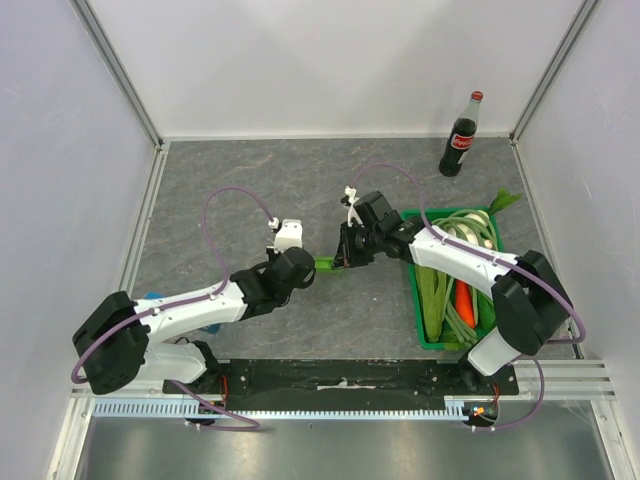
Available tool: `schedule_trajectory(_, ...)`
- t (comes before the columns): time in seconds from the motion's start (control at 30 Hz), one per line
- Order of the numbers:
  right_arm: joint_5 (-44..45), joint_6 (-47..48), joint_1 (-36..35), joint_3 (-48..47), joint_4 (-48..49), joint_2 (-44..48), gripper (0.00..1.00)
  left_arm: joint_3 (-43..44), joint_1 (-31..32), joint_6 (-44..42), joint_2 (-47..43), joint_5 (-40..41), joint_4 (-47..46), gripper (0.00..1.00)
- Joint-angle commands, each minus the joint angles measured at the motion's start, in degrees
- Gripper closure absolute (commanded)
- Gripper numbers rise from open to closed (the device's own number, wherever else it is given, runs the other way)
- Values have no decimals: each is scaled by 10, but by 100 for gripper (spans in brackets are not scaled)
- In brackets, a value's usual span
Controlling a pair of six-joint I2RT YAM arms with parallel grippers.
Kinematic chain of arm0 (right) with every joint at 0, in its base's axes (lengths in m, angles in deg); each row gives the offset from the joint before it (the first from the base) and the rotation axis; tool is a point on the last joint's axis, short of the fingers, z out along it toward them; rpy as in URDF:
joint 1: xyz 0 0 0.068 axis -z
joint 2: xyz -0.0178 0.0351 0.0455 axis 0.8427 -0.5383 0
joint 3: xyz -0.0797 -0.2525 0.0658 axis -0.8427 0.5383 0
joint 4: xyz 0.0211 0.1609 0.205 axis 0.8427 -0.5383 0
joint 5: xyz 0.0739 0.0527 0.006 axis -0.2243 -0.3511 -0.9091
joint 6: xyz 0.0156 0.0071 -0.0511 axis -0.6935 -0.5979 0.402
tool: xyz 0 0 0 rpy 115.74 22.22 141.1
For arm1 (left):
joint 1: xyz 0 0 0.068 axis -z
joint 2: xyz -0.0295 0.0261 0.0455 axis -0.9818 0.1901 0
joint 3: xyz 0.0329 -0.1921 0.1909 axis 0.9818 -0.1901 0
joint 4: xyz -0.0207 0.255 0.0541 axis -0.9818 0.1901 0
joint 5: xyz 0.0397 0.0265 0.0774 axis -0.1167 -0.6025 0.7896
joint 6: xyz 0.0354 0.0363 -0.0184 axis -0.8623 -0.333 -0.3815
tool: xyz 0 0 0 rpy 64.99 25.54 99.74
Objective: Fold the paper box
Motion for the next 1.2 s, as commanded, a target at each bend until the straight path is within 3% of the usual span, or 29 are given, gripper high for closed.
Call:
schedule_trajectory(0.0, -44, -52, 10, 12, 82, 29, 100, 9, 6, -12, 19, -22, 24, 98)
schedule_trajectory(0.13, -18, -17, 19, 4, 56, 34, 100, 10, 6, -11, 23, -22, 24, 98)
schedule_trajectory(0.23, -23, 74, 16, -22, 11, 44, 99, 9, 6, -14, 24, -21, 25, 98)
schedule_trajectory(0.33, 90, 212, -13, -20, -45, 107, 81, 19, 5, -18, 28, -24, 37, 98)
schedule_trajectory(0.47, 201, 291, -28, 63, 8, 162, 72, 48, 5, -25, 41, -41, 58, 98)
schedule_trajectory(0.67, 199, 320, -28, 160, 163, 167, 71, 70, 0, -35, 55, -66, 76, 98)
schedule_trajectory(0.77, 193, 332, -28, 178, 192, 165, 69, 84, -7, -39, 71, -86, 84, 98)
schedule_trajectory(0.9, 236, 292, -23, 162, 155, 163, 51, 87, -8, -49, 71, -102, 81, 98)
schedule_trajectory(1.0, 238, 248, -22, 130, 89, 145, 45, 64, -8, -45, 45, -117, 65, 97)
schedule_trajectory(1.1, 230, 214, -15, 97, 25, 129, 43, 24, -8, -35, -13, -143, 40, 73)
schedule_trajectory(1.13, 212, 200, -14, 98, 10, 143, 39, 5, -8, -33, -73, -173, 62, 56)
schedule_trajectory(1.17, 201, 196, -8, 102, 10, 158, 38, -3, -9, -32, -93, -186, 70, 49)
